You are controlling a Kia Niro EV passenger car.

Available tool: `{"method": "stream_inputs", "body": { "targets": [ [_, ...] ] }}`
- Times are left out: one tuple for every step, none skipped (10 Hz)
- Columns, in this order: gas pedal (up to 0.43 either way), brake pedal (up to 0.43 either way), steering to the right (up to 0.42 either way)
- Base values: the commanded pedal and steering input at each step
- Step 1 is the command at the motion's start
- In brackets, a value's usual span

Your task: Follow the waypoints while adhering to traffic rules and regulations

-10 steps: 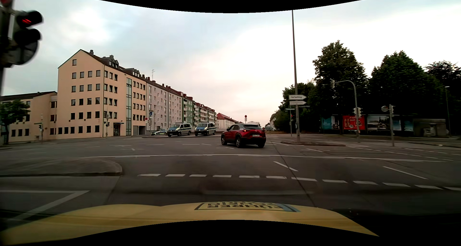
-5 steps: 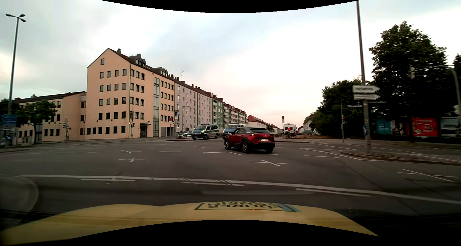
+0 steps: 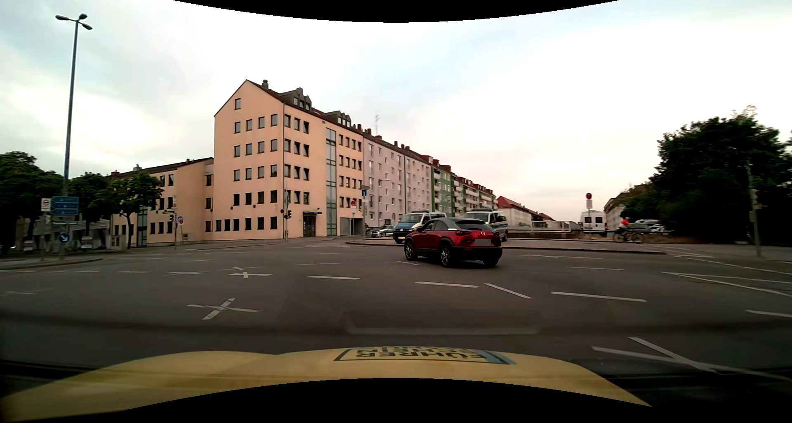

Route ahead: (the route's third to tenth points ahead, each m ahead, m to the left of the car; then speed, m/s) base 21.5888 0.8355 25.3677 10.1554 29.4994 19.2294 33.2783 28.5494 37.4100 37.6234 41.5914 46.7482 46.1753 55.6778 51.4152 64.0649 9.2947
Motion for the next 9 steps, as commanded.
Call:
{"method": "stream_inputs", "body": {
  "targets": [
    [0.0,0.0,-0.194],
    [0.0,0.0,-0.194],
    [0.0,0.0,-0.194],
    [0.0,0.0,-0.194],
    [0.008,0.0,-0.194],
    [0.098,0.0,-0.193],
    [0.098,0.0,-0.19],
    [0.098,0.0,-0.187],
    [0.098,0.0,-0.184]
  ]
}}
